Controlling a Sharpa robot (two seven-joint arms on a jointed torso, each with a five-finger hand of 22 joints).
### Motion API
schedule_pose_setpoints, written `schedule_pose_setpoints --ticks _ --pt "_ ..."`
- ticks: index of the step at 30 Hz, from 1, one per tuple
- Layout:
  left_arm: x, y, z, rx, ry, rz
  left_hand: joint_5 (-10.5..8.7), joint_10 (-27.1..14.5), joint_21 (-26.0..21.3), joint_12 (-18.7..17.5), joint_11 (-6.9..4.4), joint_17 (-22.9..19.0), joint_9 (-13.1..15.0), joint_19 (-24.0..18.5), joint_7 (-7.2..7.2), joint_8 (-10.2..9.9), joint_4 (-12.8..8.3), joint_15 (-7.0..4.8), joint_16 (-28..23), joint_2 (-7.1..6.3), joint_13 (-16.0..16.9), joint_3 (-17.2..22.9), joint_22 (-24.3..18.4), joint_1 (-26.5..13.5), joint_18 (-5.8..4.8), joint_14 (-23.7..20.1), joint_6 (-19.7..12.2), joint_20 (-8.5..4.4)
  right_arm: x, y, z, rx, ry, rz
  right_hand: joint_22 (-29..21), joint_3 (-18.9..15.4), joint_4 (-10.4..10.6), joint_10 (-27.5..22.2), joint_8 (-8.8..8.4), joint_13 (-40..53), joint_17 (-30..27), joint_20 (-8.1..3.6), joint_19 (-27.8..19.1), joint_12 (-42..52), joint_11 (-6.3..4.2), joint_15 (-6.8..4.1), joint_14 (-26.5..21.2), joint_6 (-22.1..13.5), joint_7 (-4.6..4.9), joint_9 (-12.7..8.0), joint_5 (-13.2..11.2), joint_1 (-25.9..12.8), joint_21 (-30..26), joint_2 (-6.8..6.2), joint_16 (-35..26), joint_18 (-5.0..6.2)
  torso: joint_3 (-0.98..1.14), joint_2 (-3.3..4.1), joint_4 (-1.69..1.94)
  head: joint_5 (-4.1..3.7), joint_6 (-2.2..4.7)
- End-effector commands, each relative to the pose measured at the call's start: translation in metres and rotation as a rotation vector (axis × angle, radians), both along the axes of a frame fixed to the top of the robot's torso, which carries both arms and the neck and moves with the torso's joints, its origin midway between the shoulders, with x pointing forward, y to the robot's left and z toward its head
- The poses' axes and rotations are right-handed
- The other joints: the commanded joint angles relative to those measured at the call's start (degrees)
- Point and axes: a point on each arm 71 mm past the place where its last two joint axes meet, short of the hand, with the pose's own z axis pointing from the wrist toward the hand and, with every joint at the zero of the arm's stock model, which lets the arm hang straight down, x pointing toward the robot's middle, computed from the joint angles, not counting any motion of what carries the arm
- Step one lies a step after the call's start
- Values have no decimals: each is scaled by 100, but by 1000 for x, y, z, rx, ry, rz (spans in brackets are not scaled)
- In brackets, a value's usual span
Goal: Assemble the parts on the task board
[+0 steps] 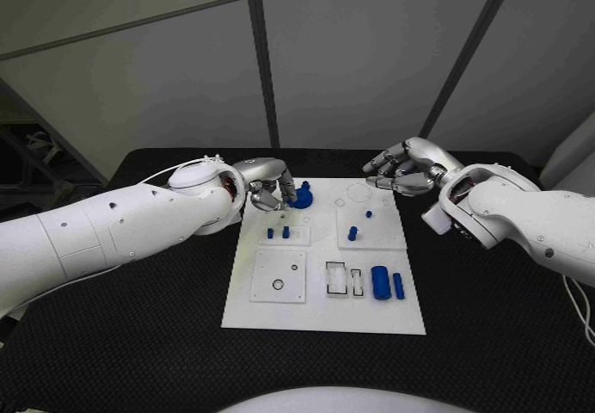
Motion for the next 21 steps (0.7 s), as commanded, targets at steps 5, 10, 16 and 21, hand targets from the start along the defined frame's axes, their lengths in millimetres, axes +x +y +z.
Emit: schedule_pose_setpoints --ticks 5,10,16,21 --pt "-1 9 -3 9 55 28 -35 33 35 -34 -1 -3 6 26 -11 -42 38 -9 41 -23 2 -7 15 -64 -61 43 42 14 0 0 2 2 -9 5 -5 48 0 26 -26 -6 -5 -6 -32 -31 -2 -17 49 3 5 -5 27 7 -20 -42 -29 108 -3 -2 -11 19 -4" --pt "-1 11 -8 18 75 34 -37 37 32 -42 -2 -16 6 24 -12 -46 42 -9 38 -27 2 -9 15 -73 -60 39 46 15 0 1 2 2 -9 6 -5 48 0 26 -26 -6 -5 -6 -32 -31 -2 -17 49 3 5 -5 27 7 -20 -42 -29 108 -1 -2 -10 25 -6" --pt "-1 12 -14 26 91 40 -40 40 33 -48 -3 -16 6 24 -12 -49 45 -9 39 -31 3 -11 17 -79 -60 40 48 15 0 1 2 1 -9 6 -5 48 0 26 -26 -6 -5 -6 -32 -31 -2 -17 49 3 5 -5 27 7 -20 -42 -29 108 2 3 -18 23 -7" --pt "1 12 -16 31 98 43 -42 41 32 -50 -3 -17 6 24 -13 -50 46 -9 39 -32 3 -12 17 -81 -60 40 50 15 0 1 2 1 -9 6 -5 48 0 26 -26 -6 -5 -6 -32 -31 -2 -17 49 3 5 -5 27 7 -20 -42 -29 108 2 0 -14 18 -12"
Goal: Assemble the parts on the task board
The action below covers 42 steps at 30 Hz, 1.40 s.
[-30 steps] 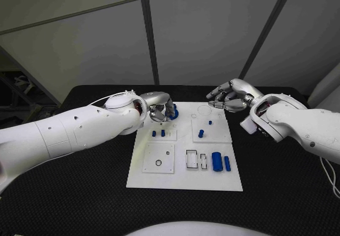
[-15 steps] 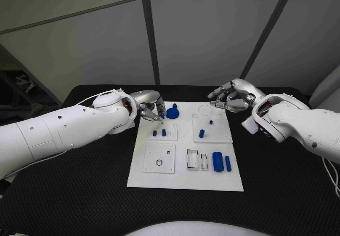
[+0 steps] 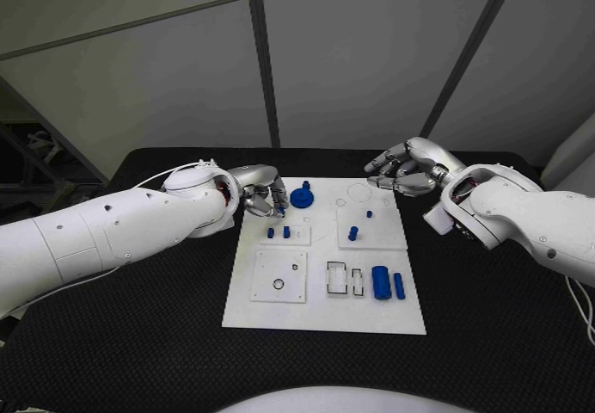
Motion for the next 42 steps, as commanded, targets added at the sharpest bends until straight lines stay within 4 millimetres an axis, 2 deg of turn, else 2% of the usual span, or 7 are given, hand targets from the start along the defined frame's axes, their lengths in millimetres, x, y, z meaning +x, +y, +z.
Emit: schedule_pose_setpoints --ticks 1,27,37,42 --pt "1 -1 -2 7 22 3 -20 41 31 -23 -3 -5 9 23 8 -28 30 -9 18 -6 4 5 7 -57 -60 40 30 15 0 1 2 1 -9 7 -5 48 0 26 -26 -7 -5 -6 -32 -31 -2 -17 49 3 5 -5 27 7 -20 -42 -30 108 2 2 2 -11 -7" --pt "3 -7 -8 20 51 -8 -29 43 19 -39 -3 -45 8 15 6 -40 29 -9 4 -12 4 5 3 -59 -58 26 28 16 0 3 2 2 -9 11 -7 52 -3 35 -27 -24 -6 -6 -30 -43 -3 -17 50 6 4 -4 38 11 -23 -44 -32 109 2 -2 -1 -3 -41" --pt "3 -7 -9 26 58 -2 -40 34 -19 -73 1 -83 4 -11 9 -65 35 -5 -10 -25 3 -2 -15 -75 -50 6 15 18 0 3 2 1 -9 10 -7 52 -3 35 -27 -24 -6 -6 -30 -43 -3 -17 50 6 4 -4 38 11 -23 -44 -32 109 1 2 2 -7 -32" --pt "3 -6 -10 31 62 6 -41 -104 -22 -227 82 -186 -28 -17 101 -204 80 56 -46 -84 -20 -18 8 -159 -60 -55 -137 52 0 2 1 1 -8 10 -7 52 -3 35 -27 -24 -6 -6 -30 -43 -3 -17 50 6 4 -4 38 11 -23 -44 -32 109 0 -1 4 -7 -40"
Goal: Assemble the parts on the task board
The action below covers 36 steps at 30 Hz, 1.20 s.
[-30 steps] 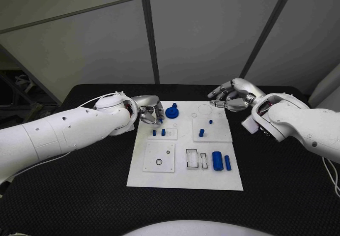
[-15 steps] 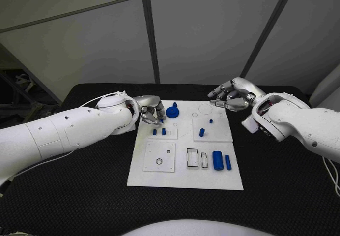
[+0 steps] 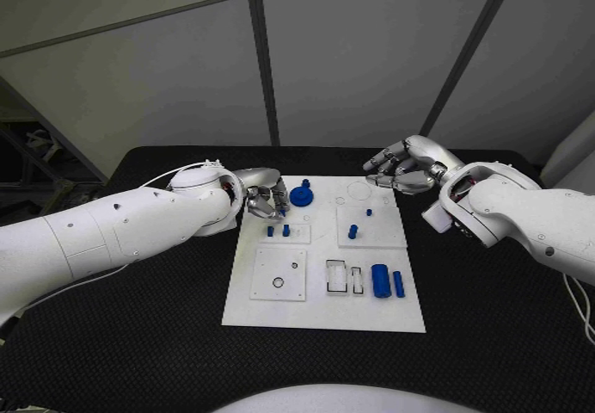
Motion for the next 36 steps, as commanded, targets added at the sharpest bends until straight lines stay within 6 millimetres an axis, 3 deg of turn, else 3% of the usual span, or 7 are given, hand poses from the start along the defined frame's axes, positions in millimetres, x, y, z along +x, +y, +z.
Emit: schedule_pose_setpoints --ticks 1,7,22,27,30,36 --pt "0 0 -1 10 17 6 -17 -73 -13 -68 39 -47 -16 -22 30 -55 45 35 -36 -2 -16 -9 0 -77 -60 -32 -77 60 0 1 1 1 -7 7 -8 37 12 35 -27 -6 -6 -6 -30 -21 -3 -17 51 6 4 -4 38 11 -24 -44 -34 109 -1 -1 0 4 -1" --pt "0 1 -1 10 15 9 -13 -134 -63 -175 107 -128 -30 -53 107 -224 58 94 -49 -65 -14 6 -9 -98 -51 -77 -288 116 0 0 1 0 -7 6 -8 37 12 35 -27 -6 -6 -6 -30 -21 -3 -17 51 6 4 -4 38 11 -24 -44 -34 109 -2 -1 0 2 2" --pt "0 3 -1 3 15 17 -14 -118 -112 -246 108 -198 -34 -78 94 -410 75 103 -46 -114 -2 14 -10 -99 -32 -113 -541 144 1 -2 -1 -50 5 6 -38 75 12 -111 -46 -220 -34 4 -37 -308 28 1 51 -8 25 -4 51 13 -60 -59 -72 112 2 0 2 5 2" --pt "0 10 0 -15 13 30 -12 -148 -205 -280 113 -309 -31 -135 91 -443 75 105 -84 -131 -6 10 -64 -93 -12 -162 -587 147 1 -3 -5 -190 -13 23 -67 172 -46 -111 -29 -875 -81 44 -19 -1134 88 59 70 86 70 6 -176 81 -96 -79 -127 121 0 0 3 10 10" --pt "-2 17 2 -48 18 44 -7 -309 -545 -387 142 -817 -18 -363 92 -453 77 129 -312 -159 -25 -3 -265 -86 52 -425 -587 162 1 -4 -7 -278 -37 35 53 232 -125 -17 -2 -1281 38 48 97 -1670 104 72 137 226 54 14 -353 168 -7 -90 -28 98 -1 2 2 -4 11" --pt "-4 35 7 -138 32 92 -9 -452 -836 -470 166 -1063 -14 -553 93 -473 85 147 -417 -190 -31 -55 -431 -90 104 -554 -607 180 0 -4 -7 -434 -116 55 394 303 -214 263 -51 -1768 223 53 356 -2335 109 60 202 388 -4 3 -528 243 255 -91 136 21 5 0 -3 -16 35"
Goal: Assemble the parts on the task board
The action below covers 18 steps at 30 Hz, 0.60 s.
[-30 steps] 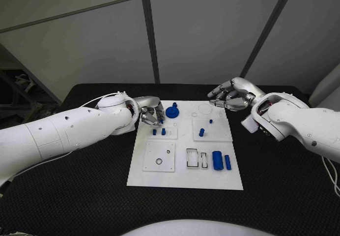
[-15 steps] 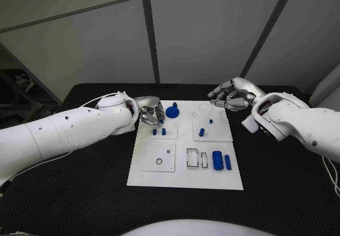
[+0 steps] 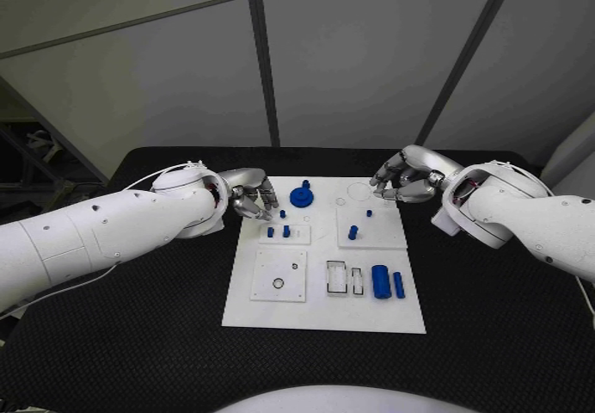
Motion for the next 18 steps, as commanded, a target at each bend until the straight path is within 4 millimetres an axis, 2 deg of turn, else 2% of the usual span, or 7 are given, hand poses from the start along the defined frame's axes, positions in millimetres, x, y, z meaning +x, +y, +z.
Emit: schedule_pose_setpoints --ticks 1,4,5,8,10,13,18 --pt "0 8 7 -121 8 38 -10 -75 -120 -49 19 -102 13 -82 18 -20 2 5 -49 -53 -8 -40 -67 -16 106 -62 -7 9 -2 1 -1 -204 -75 33 110 35 -33 65 -44 -125 57 -2 82 -159 -1 25 199 69 -31 -7 -58 61 82 -10 57 -80 2 0 -4 -25 19" --pt "-1 20 11 -202 15 82 -8 -122 -470 -71 41 -390 25 -305 41 18 8 24 -172 -37 -3 -66 -279 -6 170 -203 72 24 -3 2 0 -273 -133 43 201 50 -57 89 -93 -222 35 -2 144 -276 3 28 203 82 -32 -12 -85 79 152 -19 51 -101 -1 0 0 -58 37" --pt "-1 24 13 -235 15 97 -5 -121 -508 -67 51 -698 27 -332 52 35 10 28 -324 -25 2 -73 -296 2 170 -358 112 32 -3 3 0 -290 -149 46 248 59 -63 104 -118 -259 20 -2 177 -318 3 29 205 83 -31 -14 -120 83 188 -21 46 -110 2 1 0 -97 54" --pt "-2 33 18 -342 14 135 -5 1 -569 -2 38 -961 39 -354 62 94 38 21 -466 9 25 -79 -323 -16 177 -467 235 35 -4 5 0 -333 -186 53 339 117 -90 151 -183 -352 28 -1 237 -417 3 30 216 88 -41 -17 -281 118 259 -22 69 -130 4 0 -1 -164 75" --pt "-5 39 23 -482 22 174 -2 90 -735 36 21 -1853 32 -466 58 124 52 6 -1019 24 26 -69 -410 -19 179 -921 318 20 -6 6 -2 -368 -211 60 386 142 -99 175 -205 -392 37 0 268 -457 4 28 220 105 -42 -15 -312 125 295 -30 84 -140 5 -2 -4 -215 77" --pt "-10 42 29 -665 50 213 23 336 -1030 181 -28 -2103 44 -775 2 211 16 -31 -1442 27 68 -45 -546 24 174 -1238 489 4 -8 9 -4 -396 -230 66 413 155 -102 184 -231 -428 37 2 283 -495 8 31 222 105 -36 -17 -321 119 315 -50 90 -146 3 3 1 -263 93" --pt "-21 40 33 -890 81 251 41 371 -1424 255 -38 -2392 20 -1125 -11 224 -3 -2 -1896 -2 75 -103 -754 -25 158 -1466 500 38 -9 14 -11 -423 -241 74 431 178 -103 180 -298 -503 41 11 288 -578 28 45 223 85 -19 -22 -322 97 329 -95 105 -149 -1 6 3 -295 90"
